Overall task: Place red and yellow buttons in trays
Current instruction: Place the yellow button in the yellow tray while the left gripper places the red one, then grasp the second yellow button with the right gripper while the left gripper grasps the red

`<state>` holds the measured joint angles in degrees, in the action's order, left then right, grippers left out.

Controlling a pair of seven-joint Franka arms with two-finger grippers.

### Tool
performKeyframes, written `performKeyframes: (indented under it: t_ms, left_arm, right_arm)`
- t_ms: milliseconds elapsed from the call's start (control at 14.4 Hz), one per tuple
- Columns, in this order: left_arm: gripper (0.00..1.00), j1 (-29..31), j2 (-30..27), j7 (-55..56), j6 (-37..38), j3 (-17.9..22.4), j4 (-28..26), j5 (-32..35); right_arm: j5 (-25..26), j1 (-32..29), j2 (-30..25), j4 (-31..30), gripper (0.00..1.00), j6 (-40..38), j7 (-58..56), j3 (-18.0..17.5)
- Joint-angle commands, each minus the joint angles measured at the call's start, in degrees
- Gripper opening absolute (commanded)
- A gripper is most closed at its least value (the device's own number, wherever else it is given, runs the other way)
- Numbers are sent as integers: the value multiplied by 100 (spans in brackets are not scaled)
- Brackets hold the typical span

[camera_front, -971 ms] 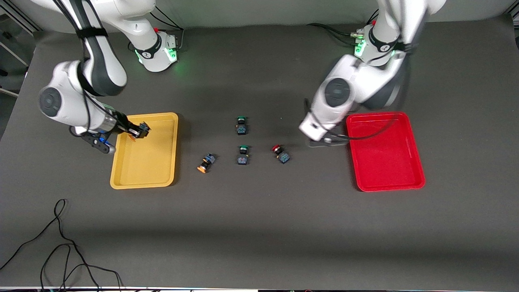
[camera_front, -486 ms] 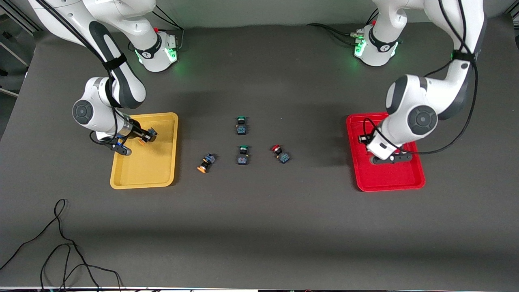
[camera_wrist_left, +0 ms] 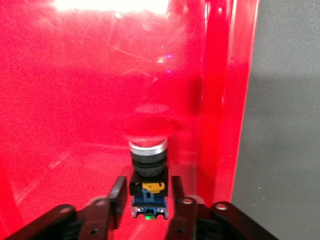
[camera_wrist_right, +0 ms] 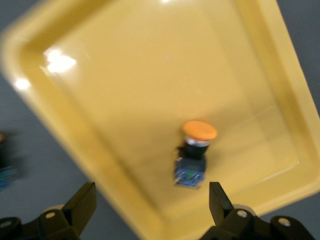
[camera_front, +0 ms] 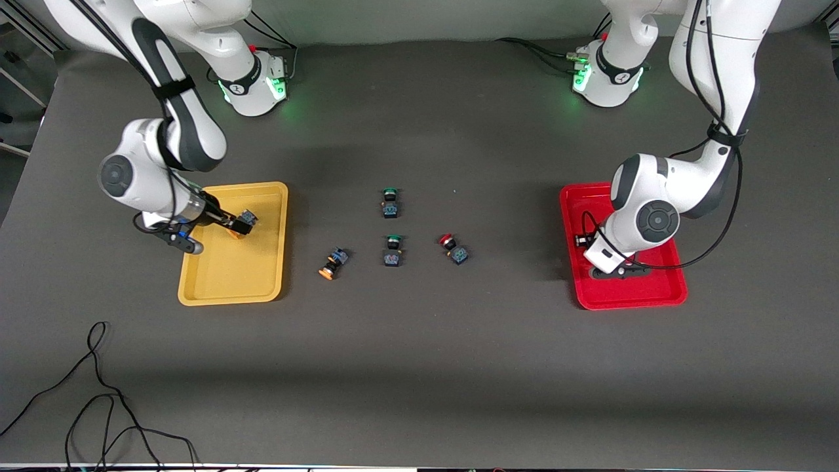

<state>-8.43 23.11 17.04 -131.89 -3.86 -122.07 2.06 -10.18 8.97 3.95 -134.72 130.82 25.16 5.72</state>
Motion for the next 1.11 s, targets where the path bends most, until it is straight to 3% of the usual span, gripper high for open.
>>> performKeyframes:
  t_ms: [0, 277, 416, 624, 832, 1040]
  left_arm:
    - [100, 96, -122, -183, 661, -53, 287, 111]
    - [100, 52, -622, -122, 1796, -106, 780, -12]
    - [100, -79, -764, 35, 2000, -115, 973, -536]
    - [100, -605, -677, 1253, 1922, -115, 1421, -908]
    - [100, -1308, -265, 2598, 1746, -106, 2027, -1171]
    - [100, -1915, 166, 4180, 1176, -106, 2476, -1120]
  right_arm:
    - [-99, 70, 8, 1312, 100, -1196, 855, -394]
    - [-99, 87, 447, 2536, 100, -1638, 2035, -1107]
    - [-38, 166, 946, 2993, 100, -1586, 2431, -1493]
    - [269, 438, 1852, 3662, 100, -1420, 3064, -1592]
    - [437, 544, 2512, 3497, 100, -578, 3302, -1697]
    - [682, 553, 2794, 2979, 100, 284, 3329, -1697]
